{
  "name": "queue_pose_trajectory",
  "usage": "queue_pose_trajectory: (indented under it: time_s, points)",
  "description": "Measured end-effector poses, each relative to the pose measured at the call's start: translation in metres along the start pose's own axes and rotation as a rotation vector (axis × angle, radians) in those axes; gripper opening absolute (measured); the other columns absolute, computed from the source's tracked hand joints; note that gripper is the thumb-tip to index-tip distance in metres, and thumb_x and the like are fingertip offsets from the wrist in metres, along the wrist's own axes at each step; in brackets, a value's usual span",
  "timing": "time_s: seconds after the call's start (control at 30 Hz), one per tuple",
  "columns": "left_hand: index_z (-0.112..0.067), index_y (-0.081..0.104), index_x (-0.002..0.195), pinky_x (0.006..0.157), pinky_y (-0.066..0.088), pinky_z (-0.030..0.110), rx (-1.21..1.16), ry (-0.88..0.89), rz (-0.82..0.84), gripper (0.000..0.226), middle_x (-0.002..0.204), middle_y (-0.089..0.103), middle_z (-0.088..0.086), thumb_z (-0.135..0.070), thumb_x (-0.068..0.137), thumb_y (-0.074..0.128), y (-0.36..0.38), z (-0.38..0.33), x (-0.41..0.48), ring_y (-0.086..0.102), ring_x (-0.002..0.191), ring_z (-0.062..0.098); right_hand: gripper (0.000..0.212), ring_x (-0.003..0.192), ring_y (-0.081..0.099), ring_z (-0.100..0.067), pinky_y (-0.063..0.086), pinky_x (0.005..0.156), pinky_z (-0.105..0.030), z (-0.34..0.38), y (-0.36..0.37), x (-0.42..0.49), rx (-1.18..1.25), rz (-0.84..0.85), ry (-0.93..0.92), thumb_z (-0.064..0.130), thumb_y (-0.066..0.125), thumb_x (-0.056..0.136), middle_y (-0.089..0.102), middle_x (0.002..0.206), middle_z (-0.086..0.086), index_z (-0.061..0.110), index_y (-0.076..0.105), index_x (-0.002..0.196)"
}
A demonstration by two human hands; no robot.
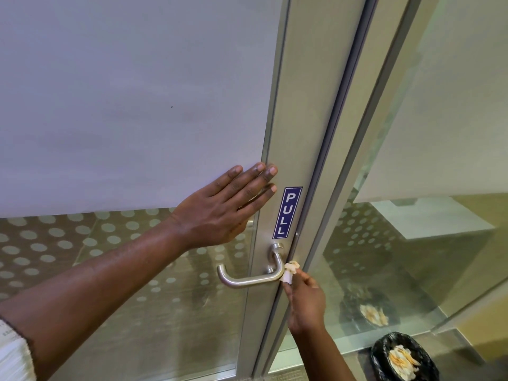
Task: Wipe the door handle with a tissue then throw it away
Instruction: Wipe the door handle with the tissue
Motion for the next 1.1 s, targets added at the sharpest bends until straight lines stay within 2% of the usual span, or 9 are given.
queue_pose_trajectory:
  time_s: [0.17,0.3,0.4,0.53,0.6,0.73,0.93,1.0,1.1]
  points:
    - [-0.005,0.028,0.169,0.137,0.006,0.049,-0.006,-0.011,-0.018,0.070,0.177,0.019,0.021,-0.029,0.107,0.049,-0.002,0.001,0.001,0.019,0.165,0.036,0.012,0.081,0.072,-0.010,0.054,0.065,-0.017,0.020,0.018,-0.006,-0.180,0.006,-0.246,0.006,0.067,0.093,0.077,0.091,-0.001,0.017,0.072,0.095]
    - [-0.005,0.029,0.169,0.137,0.006,0.049,-0.011,-0.010,-0.022,0.068,0.177,0.021,0.021,-0.028,0.108,0.047,-0.003,0.000,0.002,0.020,0.164,0.036,0.015,0.071,0.071,-0.009,0.053,0.063,-0.020,0.015,0.020,-0.007,-0.248,0.011,-0.270,0.007,0.064,0.094,0.078,0.083,-0.001,0.016,0.076,0.098]
    - [-0.005,0.028,0.169,0.136,0.006,0.049,0.000,-0.002,-0.016,0.069,0.177,0.020,0.022,-0.029,0.108,0.047,-0.002,0.000,0.001,0.020,0.164,0.036,0.018,0.067,0.072,-0.014,0.057,0.058,-0.021,0.000,0.025,-0.005,-0.001,0.110,-0.068,-0.001,0.060,0.094,0.077,0.087,-0.011,0.003,0.073,0.105]
    - [-0.005,0.028,0.169,0.137,0.007,0.049,0.004,-0.007,-0.027,0.069,0.177,0.020,0.021,-0.028,0.107,0.048,-0.002,0.000,0.001,0.020,0.165,0.036,0.026,0.076,0.076,-0.028,0.064,0.072,-0.033,-0.017,0.039,-0.015,0.278,0.227,0.235,-0.011,0.055,0.089,0.072,0.101,-0.027,-0.015,0.062,0.114]
    - [-0.005,0.028,0.169,0.137,0.005,0.049,0.002,-0.010,-0.025,0.070,0.177,0.019,0.021,-0.029,0.107,0.049,-0.001,0.001,0.001,0.018,0.165,0.036,0.032,0.081,0.076,-0.035,0.062,0.075,-0.037,-0.028,0.049,-0.026,0.382,0.277,0.369,-0.012,0.053,0.084,0.069,0.109,-0.033,-0.017,0.060,0.115]
    - [-0.005,0.027,0.170,0.137,0.003,0.049,-0.003,-0.005,-0.009,0.070,0.178,0.017,0.021,-0.029,0.108,0.049,0.001,0.000,0.000,0.016,0.165,0.036,0.038,0.077,0.076,-0.036,0.063,0.055,-0.034,-0.042,0.065,-0.039,0.491,0.264,0.455,-0.009,0.056,0.074,0.069,0.110,-0.032,-0.010,0.064,0.112]
    - [-0.005,0.029,0.169,0.136,0.006,0.049,-0.011,-0.004,-0.006,0.071,0.177,0.018,0.021,-0.030,0.107,0.053,-0.001,0.001,0.001,0.018,0.165,0.036,0.017,0.080,0.075,-0.031,0.064,0.066,-0.034,-0.035,0.045,-0.019,0.286,0.167,0.304,-0.012,0.053,0.093,0.074,0.098,-0.029,-0.015,0.065,0.105]
    - [-0.005,0.030,0.169,0.136,0.008,0.049,-0.017,-0.009,-0.015,0.070,0.177,0.021,0.021,-0.029,0.106,0.052,-0.003,0.001,0.001,0.021,0.164,0.036,0.018,0.068,0.073,-0.023,0.062,0.060,-0.028,-0.016,0.036,-0.011,0.171,0.165,0.149,-0.009,0.054,0.094,0.075,0.085,-0.022,-0.014,0.066,0.105]
    - [-0.005,0.031,0.169,0.136,0.008,0.049,-0.014,-0.009,-0.021,0.070,0.176,0.022,0.021,-0.028,0.106,0.052,-0.004,0.001,0.002,0.021,0.164,0.036,0.019,0.063,0.069,-0.005,0.052,0.057,-0.016,0.024,0.027,-0.012,-0.233,0.115,-0.211,0.000,0.057,0.097,0.078,0.076,0.001,0.005,0.074,0.103]
Point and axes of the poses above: each hand's wrist, its own x-axis towards the middle knuckle, its own y-axis out of the palm, z = x × y, the point moved 10 cm from there along x, towards the middle knuckle
